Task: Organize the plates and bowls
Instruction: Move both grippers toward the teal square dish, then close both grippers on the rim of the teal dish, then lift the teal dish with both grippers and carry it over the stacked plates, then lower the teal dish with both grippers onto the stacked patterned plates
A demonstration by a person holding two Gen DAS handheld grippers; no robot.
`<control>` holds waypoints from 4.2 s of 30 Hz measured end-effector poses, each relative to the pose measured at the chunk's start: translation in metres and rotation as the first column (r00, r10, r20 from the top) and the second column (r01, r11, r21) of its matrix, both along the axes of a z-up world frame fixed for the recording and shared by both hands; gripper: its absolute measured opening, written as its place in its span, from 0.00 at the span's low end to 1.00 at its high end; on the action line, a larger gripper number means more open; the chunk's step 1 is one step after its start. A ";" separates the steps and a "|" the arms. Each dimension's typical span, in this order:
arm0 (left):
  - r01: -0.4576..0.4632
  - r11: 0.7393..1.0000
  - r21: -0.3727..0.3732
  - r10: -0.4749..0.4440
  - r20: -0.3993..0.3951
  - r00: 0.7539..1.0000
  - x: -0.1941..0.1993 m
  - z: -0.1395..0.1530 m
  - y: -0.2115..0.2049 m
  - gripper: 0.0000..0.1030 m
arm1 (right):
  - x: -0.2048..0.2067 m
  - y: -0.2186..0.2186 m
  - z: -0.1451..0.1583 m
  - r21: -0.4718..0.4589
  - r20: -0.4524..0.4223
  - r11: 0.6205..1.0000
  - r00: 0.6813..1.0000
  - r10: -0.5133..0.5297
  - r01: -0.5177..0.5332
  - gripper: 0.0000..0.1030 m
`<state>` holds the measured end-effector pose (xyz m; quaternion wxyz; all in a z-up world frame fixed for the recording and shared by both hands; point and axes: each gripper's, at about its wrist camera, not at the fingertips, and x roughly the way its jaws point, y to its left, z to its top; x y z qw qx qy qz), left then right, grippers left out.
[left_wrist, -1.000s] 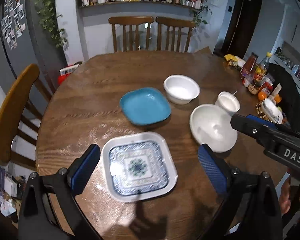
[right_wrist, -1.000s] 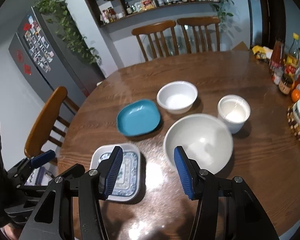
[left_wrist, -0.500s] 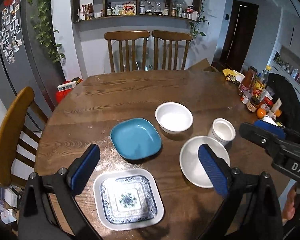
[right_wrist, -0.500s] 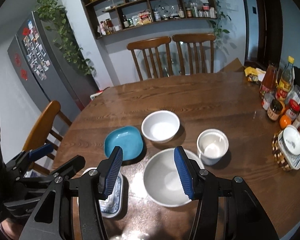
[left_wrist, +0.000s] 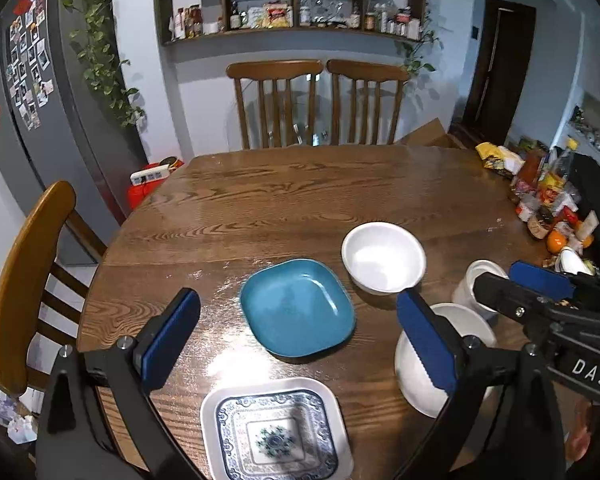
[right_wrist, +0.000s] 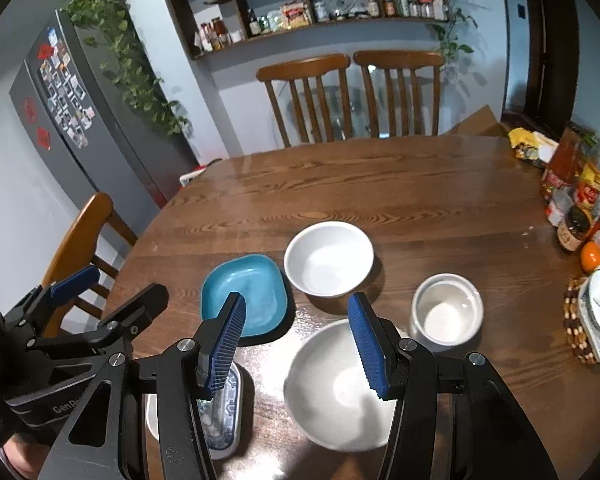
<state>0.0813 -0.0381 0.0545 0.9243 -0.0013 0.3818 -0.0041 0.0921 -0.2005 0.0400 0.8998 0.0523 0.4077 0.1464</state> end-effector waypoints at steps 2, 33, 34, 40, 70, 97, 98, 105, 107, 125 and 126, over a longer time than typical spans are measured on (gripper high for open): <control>-0.007 1.000 0.000 0.007 -0.017 1.000 0.008 -0.007 0.004 0.95 | 0.008 0.003 -0.005 -0.003 -0.015 1.000 1.000 0.005 -0.005 0.53; -0.064 0.998 -0.003 0.058 -0.372 0.926 0.076 -0.150 0.053 0.43 | 0.105 0.086 -0.139 -0.191 -0.336 0.965 0.936 0.108 -0.180 0.42; -0.063 0.998 -0.011 0.055 -0.378 0.924 0.076 -0.152 0.053 0.39 | 0.107 0.088 -0.142 -0.196 -0.342 0.962 0.933 0.112 -0.187 0.36; -0.053 0.997 -0.048 0.032 -0.371 0.928 0.075 -0.155 0.053 0.20 | 0.109 0.097 -0.152 -0.209 -0.351 0.952 0.926 0.141 -0.225 0.15; 0.008 1.000 -0.023 -0.011 -0.116 0.993 -0.015 -0.066 0.037 0.19 | -0.010 0.067 -0.056 -0.097 -0.108 0.982 0.982 0.152 -0.163 0.08; 0.071 0.997 0.029 -0.067 -0.141 0.988 -0.079 -0.090 0.053 0.19 | -0.089 0.081 -0.085 -0.068 -0.169 0.987 0.977 0.130 -0.144 0.09; 0.073 0.997 0.028 -0.068 -0.150 0.986 -0.080 -0.093 0.054 0.19 | -0.090 0.082 -0.087 -0.070 -0.173 0.987 0.976 0.130 -0.144 0.09; 0.070 0.997 0.014 -0.066 -0.197 0.978 -0.080 -0.109 0.059 0.19 | -0.093 0.087 -0.102 -0.070 -0.210 0.987 0.969 0.127 -0.144 0.09; 0.066 0.998 0.008 -0.063 -0.211 0.975 -0.080 -0.113 0.062 0.19 | -0.093 0.090 -0.106 -0.071 -0.221 0.987 0.967 0.128 -0.147 0.09; 0.059 0.998 0.025 -0.049 -0.285 0.957 -0.071 -0.145 0.067 0.20 | -0.080 0.102 -0.133 -0.084 -0.297 0.984 0.947 0.123 -0.154 0.08; 0.059 0.998 0.026 -0.049 -0.287 0.957 -0.070 -0.145 0.067 0.20 | -0.079 0.103 -0.134 -0.084 -0.299 0.985 0.946 0.122 -0.153 0.09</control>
